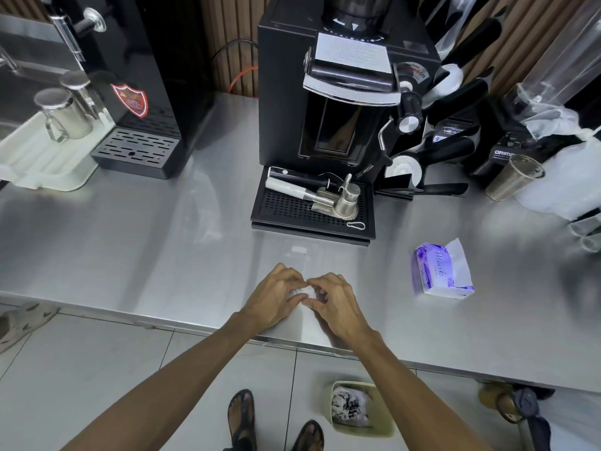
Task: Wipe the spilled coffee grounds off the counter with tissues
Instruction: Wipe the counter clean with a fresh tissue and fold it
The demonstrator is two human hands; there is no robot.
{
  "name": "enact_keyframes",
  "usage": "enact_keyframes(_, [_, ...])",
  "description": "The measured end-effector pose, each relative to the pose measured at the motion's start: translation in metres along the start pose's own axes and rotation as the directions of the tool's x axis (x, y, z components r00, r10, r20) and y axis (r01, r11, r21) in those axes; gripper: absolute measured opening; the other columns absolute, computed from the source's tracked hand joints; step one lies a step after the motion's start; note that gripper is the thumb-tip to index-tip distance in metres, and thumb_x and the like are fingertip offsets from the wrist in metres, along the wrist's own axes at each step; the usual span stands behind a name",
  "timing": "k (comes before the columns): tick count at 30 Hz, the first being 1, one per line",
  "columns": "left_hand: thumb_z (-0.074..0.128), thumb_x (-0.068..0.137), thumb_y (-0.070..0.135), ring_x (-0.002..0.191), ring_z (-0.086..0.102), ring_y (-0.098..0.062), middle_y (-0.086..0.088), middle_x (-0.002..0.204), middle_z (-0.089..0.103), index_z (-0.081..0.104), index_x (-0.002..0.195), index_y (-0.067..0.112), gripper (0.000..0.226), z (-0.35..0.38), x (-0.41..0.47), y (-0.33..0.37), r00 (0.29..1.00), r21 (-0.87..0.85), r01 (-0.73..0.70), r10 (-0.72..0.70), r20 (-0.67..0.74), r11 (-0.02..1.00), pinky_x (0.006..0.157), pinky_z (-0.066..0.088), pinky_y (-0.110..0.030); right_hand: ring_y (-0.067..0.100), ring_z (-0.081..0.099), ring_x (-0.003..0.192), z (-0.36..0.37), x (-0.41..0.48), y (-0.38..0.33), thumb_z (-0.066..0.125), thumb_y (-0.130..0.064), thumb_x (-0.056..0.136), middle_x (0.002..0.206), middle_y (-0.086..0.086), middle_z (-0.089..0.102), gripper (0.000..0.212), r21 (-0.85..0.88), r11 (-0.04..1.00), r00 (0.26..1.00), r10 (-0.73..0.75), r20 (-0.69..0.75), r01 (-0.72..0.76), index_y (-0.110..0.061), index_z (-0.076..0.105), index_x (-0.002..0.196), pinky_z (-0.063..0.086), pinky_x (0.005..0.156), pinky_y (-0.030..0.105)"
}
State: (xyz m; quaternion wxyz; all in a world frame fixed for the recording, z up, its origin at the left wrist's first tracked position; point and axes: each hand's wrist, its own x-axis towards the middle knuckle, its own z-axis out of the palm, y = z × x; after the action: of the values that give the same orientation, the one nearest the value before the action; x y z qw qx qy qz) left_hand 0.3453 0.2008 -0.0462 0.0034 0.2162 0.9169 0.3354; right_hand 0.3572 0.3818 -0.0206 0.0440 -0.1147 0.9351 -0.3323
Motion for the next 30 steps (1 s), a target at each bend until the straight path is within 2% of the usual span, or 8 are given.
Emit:
enact_keyframes(2, [0.065, 0.091, 0.035, 0.093, 0.051, -0.007, 0.005, 0.1, 0.064, 0.068, 0.111, 0.022, 0.024, 0.001, -0.001, 0.0, 0.999, -0.018, -0.009, 0.008, -0.046, 1.0, 0.083, 0.045, -0.017, 0.011, 0.046, 0.092, 0.0, 0.002, 0.001, 0.074, -0.028, 0.084, 0.102, 0.001, 0.062, 0.037, -0.009, 1.0, 1.0, -0.021, 0.016, 0.022, -0.017, 0.069, 0.118, 0.041, 0.082, 0.021])
enact_keyframes(5, [0.07, 0.088, 0.03, 0.089, 0.052, -0.009, 0.003, 0.095, 0.067, 0.067, 0.104, 0.019, 0.019, -0.002, -0.003, 0.001, 0.996, -0.028, -0.001, -0.002, -0.089, 1.0, 0.076, 0.051, -0.026, 0.012, 0.047, 0.092, 0.001, 0.004, 0.004, 0.073, -0.029, 0.085, 0.102, 0.0, 0.062, 0.035, 0.003, 1.0, 0.999, -0.021, 0.024, 0.021, -0.016, 0.07, 0.117, 0.041, 0.082, 0.021])
enact_keyframes(8, [0.07, 0.088, 0.022, 0.092, 0.053, -0.009, 0.006, 0.098, 0.072, 0.073, 0.104, 0.014, 0.018, -0.003, -0.005, -0.003, 0.995, 0.008, -0.061, 0.061, -0.075, 0.998, 0.078, 0.05, -0.021, 0.013, 0.048, 0.092, 0.003, 0.005, 0.003, 0.072, -0.029, 0.086, 0.1, 0.001, 0.062, 0.031, -0.009, 0.999, 0.999, -0.034, 0.015, 0.034, -0.016, 0.072, 0.113, 0.04, 0.08, 0.017])
enact_keyframes(12, [0.066, 0.092, 0.028, 0.095, 0.052, -0.008, 0.011, 0.107, 0.072, 0.072, 0.112, 0.015, 0.024, -0.006, -0.007, -0.008, 0.994, 0.038, -0.103, 0.105, -0.035, 0.994, 0.083, 0.041, -0.01, 0.014, 0.047, 0.091, 0.004, 0.007, 0.004, 0.071, -0.027, 0.087, 0.096, 0.001, 0.062, 0.027, -0.031, 0.999, 0.999, -0.044, 0.009, 0.044, -0.016, 0.073, 0.112, 0.035, 0.076, 0.011])
enact_keyframes(17, [0.066, 0.092, 0.026, 0.087, 0.052, -0.004, 0.003, 0.09, 0.068, 0.071, 0.106, 0.015, 0.019, -0.016, 0.001, -0.001, 0.992, 0.039, -0.123, 0.123, -0.015, 0.992, 0.073, 0.051, -0.022, 0.017, 0.05, 0.091, 0.005, 0.006, 0.002, 0.065, -0.024, 0.091, 0.093, 0.003, 0.064, 0.022, -0.088, 0.993, 0.997, -0.083, -0.007, 0.082, -0.016, 0.073, 0.109, 0.046, 0.079, 0.026])
enact_keyframes(21, [0.067, 0.091, 0.021, 0.083, 0.048, -0.006, -0.002, 0.089, 0.059, 0.065, 0.109, 0.014, 0.019, -0.018, -0.001, 0.004, 0.992, 0.029, -0.123, 0.123, -0.007, 0.992, 0.071, 0.045, -0.017, 0.019, 0.052, 0.09, 0.009, 0.002, 0.001, 0.064, -0.02, 0.091, 0.091, 0.004, 0.064, 0.02, -0.13, 0.985, 0.992, -0.122, -0.035, 0.117, -0.019, 0.073, 0.109, 0.049, 0.076, 0.028])
enact_keyframes(24, [0.065, 0.092, 0.021, 0.077, 0.052, -0.007, -0.001, 0.091, 0.057, 0.063, 0.112, 0.016, 0.021, -0.014, -0.002, 0.001, 0.994, 0.021, -0.112, 0.111, 0.013, 0.994, 0.072, 0.046, -0.017, 0.02, 0.051, 0.094, 0.013, -0.002, 0.002, 0.06, -0.022, 0.094, 0.095, 0.004, 0.062, 0.022, -0.18, 0.979, 0.994, -0.106, -0.033, 0.098, -0.013, 0.07, 0.111, 0.053, 0.077, 0.032])
enact_keyframes(30, [0.065, 0.091, 0.011, 0.081, 0.046, -0.006, -0.003, 0.088, 0.06, 0.066, 0.107, 0.009, 0.017, -0.014, -0.003, 0.006, 0.991, -0.004, -0.132, 0.132, -0.016, 0.991, 0.071, 0.044, -0.019, 0.018, 0.046, 0.095, 0.011, -0.001, -0.004, 0.05, -0.023, 0.099, 0.096, 0.005, 0.058, 0.025, -0.176, 0.981, 0.997, -0.075, 0.036, 0.08, -0.017, 0.068, 0.115, 0.047, 0.078, 0.028])
